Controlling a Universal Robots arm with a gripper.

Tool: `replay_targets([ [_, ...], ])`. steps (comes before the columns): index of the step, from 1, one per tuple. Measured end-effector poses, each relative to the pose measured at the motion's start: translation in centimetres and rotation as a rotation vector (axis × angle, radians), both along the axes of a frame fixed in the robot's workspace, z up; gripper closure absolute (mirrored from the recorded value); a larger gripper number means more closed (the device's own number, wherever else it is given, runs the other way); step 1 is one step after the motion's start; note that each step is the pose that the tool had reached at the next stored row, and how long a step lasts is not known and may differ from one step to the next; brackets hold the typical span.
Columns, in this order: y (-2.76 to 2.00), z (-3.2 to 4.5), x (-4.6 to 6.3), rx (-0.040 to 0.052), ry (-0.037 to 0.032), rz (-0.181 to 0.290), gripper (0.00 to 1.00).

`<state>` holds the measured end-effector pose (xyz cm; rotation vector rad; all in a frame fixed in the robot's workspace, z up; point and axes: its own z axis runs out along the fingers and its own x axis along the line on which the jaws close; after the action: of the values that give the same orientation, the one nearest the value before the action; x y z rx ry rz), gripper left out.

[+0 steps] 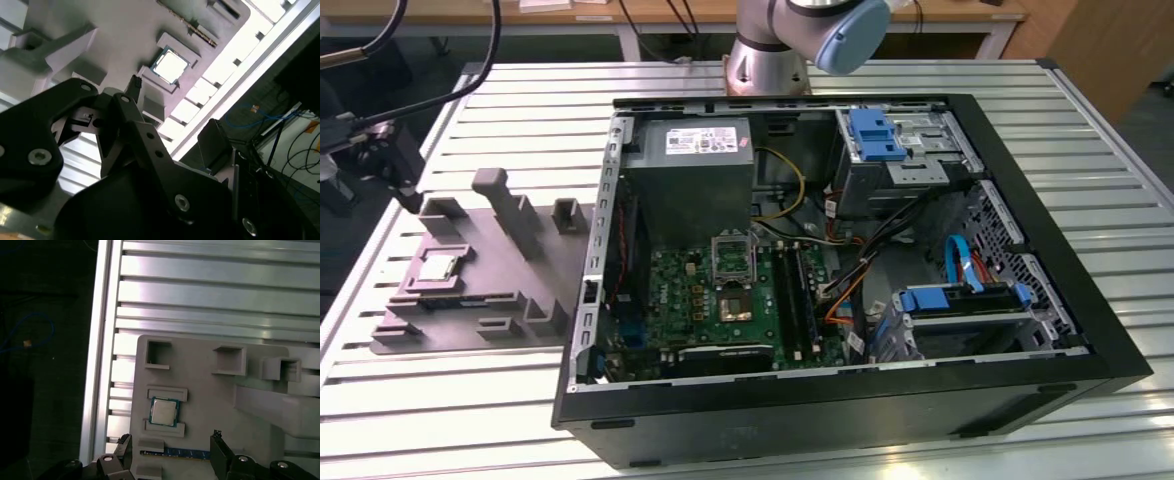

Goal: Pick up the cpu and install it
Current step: 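Pick up the cpu and move it towards the insertion slot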

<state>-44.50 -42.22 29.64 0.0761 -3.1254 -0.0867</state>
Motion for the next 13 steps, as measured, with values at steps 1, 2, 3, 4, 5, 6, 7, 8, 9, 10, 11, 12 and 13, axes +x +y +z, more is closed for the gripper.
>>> replay_targets([
  [1, 0.0, -0.15, 0.0, 0.0002, 0.0001, -0.013, 0.28],
  [2, 0.0, -0.3, 0.0, 0.0002, 0.0001, -0.025, 0.28],
  [3, 0.0, -0.46, 0.0, 0.0001, 0.0001, -0.031, 0.28],
  [4, 0.0, -0.64, 0.0, 0.0001, 0.0001, -0.032, 0.28],
  [5, 0.0, -0.82, 0.0, 0.0001, 0.0001, -0.032, 0.28],
  [6, 0.0, -1.0, 0.0, 0.0001, 0.0001, -0.032, 0.28],
  [7, 0.0, -1.2, 0.0, 0.0001, 0.0, -0.032, 0.28],
  [8, -0.01, -1.38, 0.0, 0.0001, 0.0001, -0.032, 0.28],
  [9, 0.0, -1.56, 0.0, 0.0001, 0.0001, -0.032, 0.28],
  [10, -0.01, -1.74, 0.0, 0.0001, 0.0001, -0.032, 0.28],
  [11, -0.01, -1.91, 0.0, 0.0, 0.0002, -0.032, 0.28],
  [12, 0.0, -2.05, 0.0, 0.0001, 0.0, -0.032, 0.28],
  [13, 0.0, -2.15, 0.0, 0.0001, 0.0001, -0.032, 0.28],
])
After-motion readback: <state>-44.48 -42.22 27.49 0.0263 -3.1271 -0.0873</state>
